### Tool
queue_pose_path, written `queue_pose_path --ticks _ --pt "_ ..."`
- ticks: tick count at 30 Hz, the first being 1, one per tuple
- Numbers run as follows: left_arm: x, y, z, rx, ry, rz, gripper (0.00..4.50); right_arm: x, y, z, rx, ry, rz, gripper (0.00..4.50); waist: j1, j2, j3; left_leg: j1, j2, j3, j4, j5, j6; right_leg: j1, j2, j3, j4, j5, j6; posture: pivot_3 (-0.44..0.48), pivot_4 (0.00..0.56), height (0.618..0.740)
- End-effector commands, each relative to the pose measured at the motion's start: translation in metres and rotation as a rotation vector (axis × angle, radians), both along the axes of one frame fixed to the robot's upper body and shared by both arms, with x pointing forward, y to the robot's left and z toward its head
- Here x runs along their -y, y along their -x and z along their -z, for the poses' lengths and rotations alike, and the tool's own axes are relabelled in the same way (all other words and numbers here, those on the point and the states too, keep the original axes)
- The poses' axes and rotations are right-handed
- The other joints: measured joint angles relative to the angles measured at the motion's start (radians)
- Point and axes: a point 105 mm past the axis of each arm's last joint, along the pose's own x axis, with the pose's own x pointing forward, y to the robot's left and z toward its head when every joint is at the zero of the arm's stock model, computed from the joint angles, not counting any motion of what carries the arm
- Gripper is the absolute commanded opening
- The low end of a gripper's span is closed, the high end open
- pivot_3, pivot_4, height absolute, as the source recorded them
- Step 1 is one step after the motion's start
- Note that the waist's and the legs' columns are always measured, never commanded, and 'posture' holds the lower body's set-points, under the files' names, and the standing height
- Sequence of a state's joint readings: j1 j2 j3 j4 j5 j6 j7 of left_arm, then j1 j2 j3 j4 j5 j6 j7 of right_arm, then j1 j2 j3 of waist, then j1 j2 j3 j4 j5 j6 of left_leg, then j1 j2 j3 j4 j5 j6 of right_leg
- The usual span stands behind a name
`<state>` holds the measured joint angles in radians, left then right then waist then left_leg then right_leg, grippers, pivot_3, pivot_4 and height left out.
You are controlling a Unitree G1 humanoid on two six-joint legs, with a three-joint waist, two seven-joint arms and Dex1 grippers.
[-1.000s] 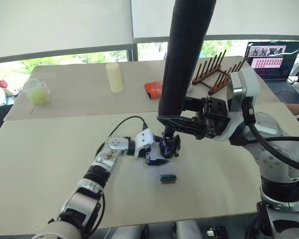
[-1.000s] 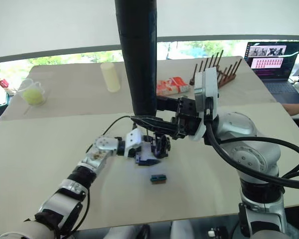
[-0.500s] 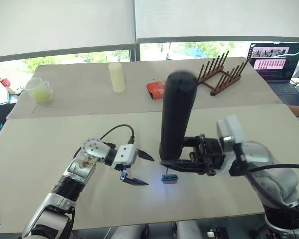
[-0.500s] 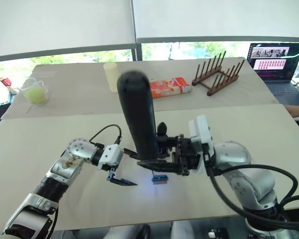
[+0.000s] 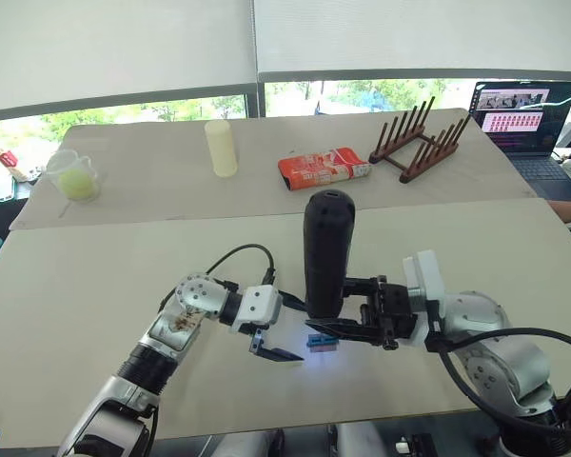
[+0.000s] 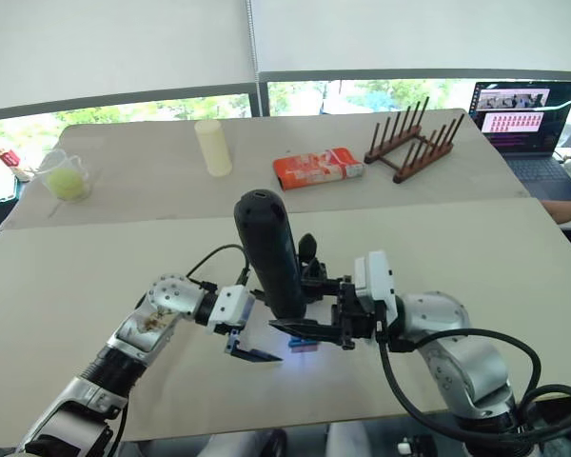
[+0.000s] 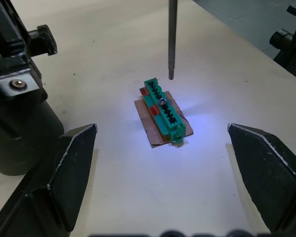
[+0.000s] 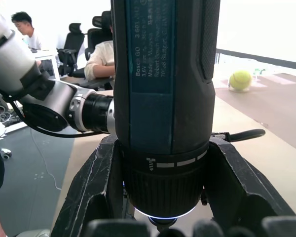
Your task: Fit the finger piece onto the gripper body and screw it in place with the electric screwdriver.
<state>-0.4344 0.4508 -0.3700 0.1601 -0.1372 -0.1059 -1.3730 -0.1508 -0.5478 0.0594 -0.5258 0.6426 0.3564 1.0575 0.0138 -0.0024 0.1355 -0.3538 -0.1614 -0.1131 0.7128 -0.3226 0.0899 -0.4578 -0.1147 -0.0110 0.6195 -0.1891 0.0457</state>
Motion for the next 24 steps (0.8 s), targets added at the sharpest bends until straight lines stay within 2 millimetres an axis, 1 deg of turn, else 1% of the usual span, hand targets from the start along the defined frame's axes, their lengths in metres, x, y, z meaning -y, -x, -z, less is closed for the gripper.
queue_pose_path --ticks 1,24 --pt "0.0038 0.0002 -0.0051 0.031 0.012 0.015 4.5 -0.0017 0.0035 -0.0141 0.078 -0.042 -0.004 1.9 0.0 0.0 0.0 0.0 0.0 0.0 0.0 0.0 0.0 0.0 0.0 0.0 0.0 0.0 0.0 0.0 0.15 0.74" --pt "0.0064 -0.0002 -0.0051 0.031 0.015 0.009 4.5 -0.0039 0.0026 -0.0075 0.063 -0.035 0.024 1.9 0.0 0.0 0.0 0.0 0.0 0.0 0.0 0.0 0.0 0.0 0.0 0.0 0.0 0.0 0.0 0.0 0.15 0.74"
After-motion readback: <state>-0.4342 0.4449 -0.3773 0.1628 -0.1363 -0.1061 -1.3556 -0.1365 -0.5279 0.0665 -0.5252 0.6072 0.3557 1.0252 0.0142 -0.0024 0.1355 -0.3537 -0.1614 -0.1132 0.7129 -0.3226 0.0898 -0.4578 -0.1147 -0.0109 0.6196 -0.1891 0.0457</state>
